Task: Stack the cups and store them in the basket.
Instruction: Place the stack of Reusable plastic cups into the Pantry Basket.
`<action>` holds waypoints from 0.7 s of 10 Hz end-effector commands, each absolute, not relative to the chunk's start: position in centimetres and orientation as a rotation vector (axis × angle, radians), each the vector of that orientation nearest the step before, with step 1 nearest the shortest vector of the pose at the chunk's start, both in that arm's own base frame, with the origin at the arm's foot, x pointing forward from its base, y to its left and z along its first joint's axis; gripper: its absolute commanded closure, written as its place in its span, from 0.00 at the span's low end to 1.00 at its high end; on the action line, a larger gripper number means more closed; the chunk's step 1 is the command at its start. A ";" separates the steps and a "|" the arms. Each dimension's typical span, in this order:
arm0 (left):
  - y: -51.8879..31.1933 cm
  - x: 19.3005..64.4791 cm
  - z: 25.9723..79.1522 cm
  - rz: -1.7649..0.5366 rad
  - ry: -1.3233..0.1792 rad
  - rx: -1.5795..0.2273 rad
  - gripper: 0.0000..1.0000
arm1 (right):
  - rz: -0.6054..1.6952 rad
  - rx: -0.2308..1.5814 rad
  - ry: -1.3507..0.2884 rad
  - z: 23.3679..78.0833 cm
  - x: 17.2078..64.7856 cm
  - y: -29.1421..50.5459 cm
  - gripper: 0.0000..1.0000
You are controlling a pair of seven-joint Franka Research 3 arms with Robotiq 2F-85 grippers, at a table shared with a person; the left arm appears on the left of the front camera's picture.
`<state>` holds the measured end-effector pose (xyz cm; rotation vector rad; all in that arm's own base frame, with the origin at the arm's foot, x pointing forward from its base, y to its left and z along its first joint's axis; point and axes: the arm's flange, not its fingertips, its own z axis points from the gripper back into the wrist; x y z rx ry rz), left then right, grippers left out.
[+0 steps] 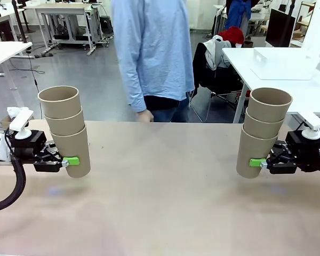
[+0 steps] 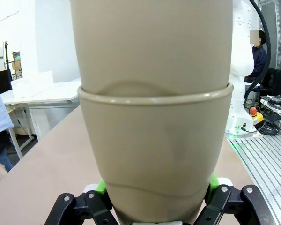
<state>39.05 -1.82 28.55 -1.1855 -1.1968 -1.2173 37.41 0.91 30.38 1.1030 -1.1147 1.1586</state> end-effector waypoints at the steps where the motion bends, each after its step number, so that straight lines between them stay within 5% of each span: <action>1: -1.9 38.9 28.9 -1.222 -1.211 -1.189 0.16 | 1.168 1.098 -1.125 30.8 37.5 1.0 0.15; 7: -1.9 38.9 28.9 -1.222 -1.211 -1.189 0.16 | 1.168 1.098 -1.125 30.8 37.5 1.0 0.15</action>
